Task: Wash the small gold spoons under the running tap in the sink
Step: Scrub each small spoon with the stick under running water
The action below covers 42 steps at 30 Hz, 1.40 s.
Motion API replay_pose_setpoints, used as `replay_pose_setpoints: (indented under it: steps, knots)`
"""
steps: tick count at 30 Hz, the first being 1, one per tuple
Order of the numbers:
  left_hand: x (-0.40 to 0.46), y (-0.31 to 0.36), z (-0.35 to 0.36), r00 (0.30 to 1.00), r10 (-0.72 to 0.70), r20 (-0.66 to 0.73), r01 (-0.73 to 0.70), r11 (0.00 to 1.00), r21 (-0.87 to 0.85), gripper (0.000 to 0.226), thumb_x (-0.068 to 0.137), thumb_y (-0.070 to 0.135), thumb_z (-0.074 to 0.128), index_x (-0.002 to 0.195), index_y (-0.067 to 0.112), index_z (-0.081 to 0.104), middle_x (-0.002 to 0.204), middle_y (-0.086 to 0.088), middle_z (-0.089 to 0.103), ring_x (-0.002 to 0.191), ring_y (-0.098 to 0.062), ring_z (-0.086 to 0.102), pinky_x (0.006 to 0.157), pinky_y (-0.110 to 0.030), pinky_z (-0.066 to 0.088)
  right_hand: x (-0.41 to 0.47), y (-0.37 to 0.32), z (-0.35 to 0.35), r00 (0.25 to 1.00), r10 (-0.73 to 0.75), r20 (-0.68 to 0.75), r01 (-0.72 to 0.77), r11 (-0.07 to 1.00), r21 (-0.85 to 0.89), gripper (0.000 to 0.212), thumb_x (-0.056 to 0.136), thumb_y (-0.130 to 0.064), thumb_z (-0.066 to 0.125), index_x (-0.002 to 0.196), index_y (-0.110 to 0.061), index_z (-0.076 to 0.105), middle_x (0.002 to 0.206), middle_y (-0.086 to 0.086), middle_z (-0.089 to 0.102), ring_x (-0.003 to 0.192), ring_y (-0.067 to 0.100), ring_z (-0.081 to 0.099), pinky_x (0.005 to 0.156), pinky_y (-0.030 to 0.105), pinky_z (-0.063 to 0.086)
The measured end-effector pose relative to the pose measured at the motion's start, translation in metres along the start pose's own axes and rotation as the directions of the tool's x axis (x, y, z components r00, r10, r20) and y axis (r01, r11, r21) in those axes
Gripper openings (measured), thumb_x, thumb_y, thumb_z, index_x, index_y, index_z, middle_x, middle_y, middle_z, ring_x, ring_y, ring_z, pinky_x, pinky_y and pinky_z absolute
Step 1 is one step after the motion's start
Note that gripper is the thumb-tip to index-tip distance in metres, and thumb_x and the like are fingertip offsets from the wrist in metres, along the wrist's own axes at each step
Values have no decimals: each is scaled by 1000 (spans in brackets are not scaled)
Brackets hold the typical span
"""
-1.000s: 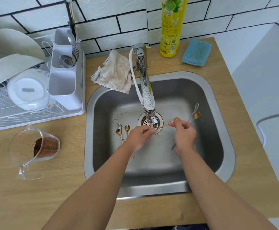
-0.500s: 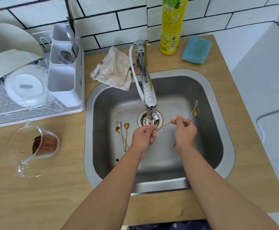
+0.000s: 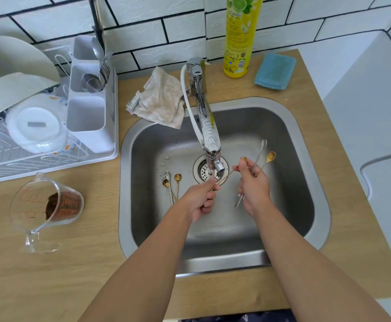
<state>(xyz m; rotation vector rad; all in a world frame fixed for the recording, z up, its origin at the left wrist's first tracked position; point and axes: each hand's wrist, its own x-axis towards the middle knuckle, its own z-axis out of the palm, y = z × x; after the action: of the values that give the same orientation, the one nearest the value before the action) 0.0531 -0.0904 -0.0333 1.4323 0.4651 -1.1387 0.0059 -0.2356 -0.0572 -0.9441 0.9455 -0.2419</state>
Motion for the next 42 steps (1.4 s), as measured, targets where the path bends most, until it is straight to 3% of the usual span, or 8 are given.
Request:
replay_pose_setpoints:
  steps: [6,16,23,26,31,36,39,42]
  knots:
    - [-6,-1,-9,980,137,144,-133,990,-38,20,105,23,48,112,7,58,69,5,44,53,-7,37,47,-20,30,4,-2,-4,996,64,-58,-56,991,125,12,100,-20,68,90,-18,62,88,0,75,34,2,25,36,18,21]
    - [-2,7,-7,991,-115,62,116,993,-17,45,99,53,46,63,26,45,53,8,36,41,-11,26,43,-23,20,3,-2,-3,997,79,10,-80,989,122,12,95,-25,74,91,-18,66,75,-6,74,35,2,26,36,18,21]
    - [-5,-2,4,933,347,94,-360,906,222,28,107,27,41,100,8,60,71,0,59,54,-10,59,51,-20,39,8,1,-8,983,76,-165,-64,995,77,30,86,-33,83,80,-18,58,66,-8,74,34,3,26,34,18,22]
    - [-3,-4,4,920,392,22,-378,871,314,25,104,23,48,94,8,65,63,2,58,48,-12,57,51,-25,39,7,0,-7,980,90,-178,-80,995,64,31,86,-32,84,79,-18,56,68,-6,75,34,4,26,35,19,22]
    - [6,3,6,913,353,-203,-295,917,270,33,102,35,46,77,20,61,68,3,53,54,-10,40,50,-23,34,-1,-2,-3,989,144,23,-145,988,53,15,89,-23,80,83,-16,68,79,0,69,37,3,25,37,19,21]
    - [0,6,3,932,349,-98,-335,933,132,29,107,22,38,83,19,54,68,5,45,45,0,37,44,-14,31,-10,0,4,954,181,238,-181,983,-26,43,59,-32,92,94,-15,74,59,-7,50,38,4,21,37,20,20]
    - [-13,-8,-5,944,329,8,-325,930,169,25,107,24,41,91,19,59,71,5,54,51,-6,46,50,-18,35,-16,5,6,919,215,331,-184,975,-123,7,80,-21,85,85,-19,79,71,-2,73,37,5,24,36,19,23]
    - [-25,-24,-17,945,311,98,-326,898,295,17,105,20,47,105,18,64,83,6,68,57,-9,56,52,-19,39,-11,10,3,927,242,286,-185,960,-211,10,86,-21,83,92,-16,76,89,3,80,38,6,26,36,20,25]
